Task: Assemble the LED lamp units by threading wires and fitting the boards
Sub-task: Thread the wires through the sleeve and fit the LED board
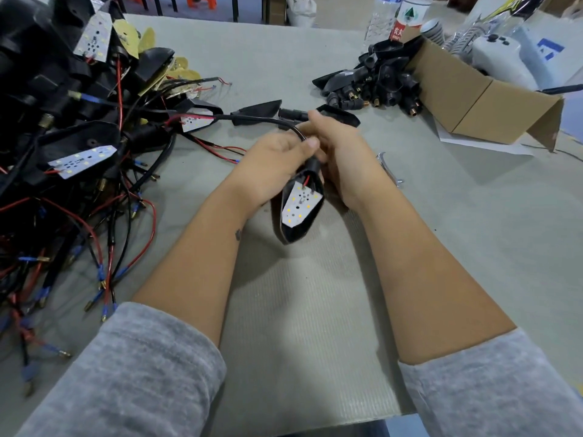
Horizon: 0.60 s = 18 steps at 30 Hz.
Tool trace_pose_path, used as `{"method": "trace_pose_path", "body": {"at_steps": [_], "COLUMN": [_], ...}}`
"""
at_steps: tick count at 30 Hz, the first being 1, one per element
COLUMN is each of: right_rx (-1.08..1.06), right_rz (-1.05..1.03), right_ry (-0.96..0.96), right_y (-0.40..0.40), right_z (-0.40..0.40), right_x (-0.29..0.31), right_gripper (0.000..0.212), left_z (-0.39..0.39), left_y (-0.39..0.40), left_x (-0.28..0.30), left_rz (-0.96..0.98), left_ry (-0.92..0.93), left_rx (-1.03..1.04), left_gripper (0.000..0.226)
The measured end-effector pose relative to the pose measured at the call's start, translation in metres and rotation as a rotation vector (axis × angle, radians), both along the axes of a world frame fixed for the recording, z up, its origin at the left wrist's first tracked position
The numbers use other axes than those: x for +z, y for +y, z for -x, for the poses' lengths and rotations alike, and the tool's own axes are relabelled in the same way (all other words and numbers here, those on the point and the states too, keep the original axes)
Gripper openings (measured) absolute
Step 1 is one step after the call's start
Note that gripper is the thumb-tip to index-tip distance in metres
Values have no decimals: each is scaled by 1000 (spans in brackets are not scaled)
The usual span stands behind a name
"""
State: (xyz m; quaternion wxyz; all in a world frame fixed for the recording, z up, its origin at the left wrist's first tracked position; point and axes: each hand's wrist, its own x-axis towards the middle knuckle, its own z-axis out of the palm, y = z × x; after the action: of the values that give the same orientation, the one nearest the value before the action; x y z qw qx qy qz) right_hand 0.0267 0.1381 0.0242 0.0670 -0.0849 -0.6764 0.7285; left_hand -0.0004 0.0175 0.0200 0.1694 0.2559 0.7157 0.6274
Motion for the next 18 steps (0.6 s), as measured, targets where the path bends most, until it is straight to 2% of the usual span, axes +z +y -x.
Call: {"method": "trace_pose_path", "body": {"at_steps": [3, 6, 11, 18], "right_rx": [5, 14, -66, -208], "right_rz": [-27, -22, 19, -282], "right_ry": [85, 110, 115, 124], "right_y": [0, 2, 1, 0], "right_z": [-1, -1, 3, 6], "right_x": [-2, -2, -5, -10], "right_gripper": [22, 25, 25, 21], "left_z": [-3, -6, -5, -8], "left_y": [0, 1, 3, 5], "left_x": [2, 4, 1, -3], "left_rz": [94, 117, 129, 228], "left_ry": [48, 60, 71, 195], "left_rx": [6, 37, 74, 193], "left_gripper": [46, 41, 49, 48]}}
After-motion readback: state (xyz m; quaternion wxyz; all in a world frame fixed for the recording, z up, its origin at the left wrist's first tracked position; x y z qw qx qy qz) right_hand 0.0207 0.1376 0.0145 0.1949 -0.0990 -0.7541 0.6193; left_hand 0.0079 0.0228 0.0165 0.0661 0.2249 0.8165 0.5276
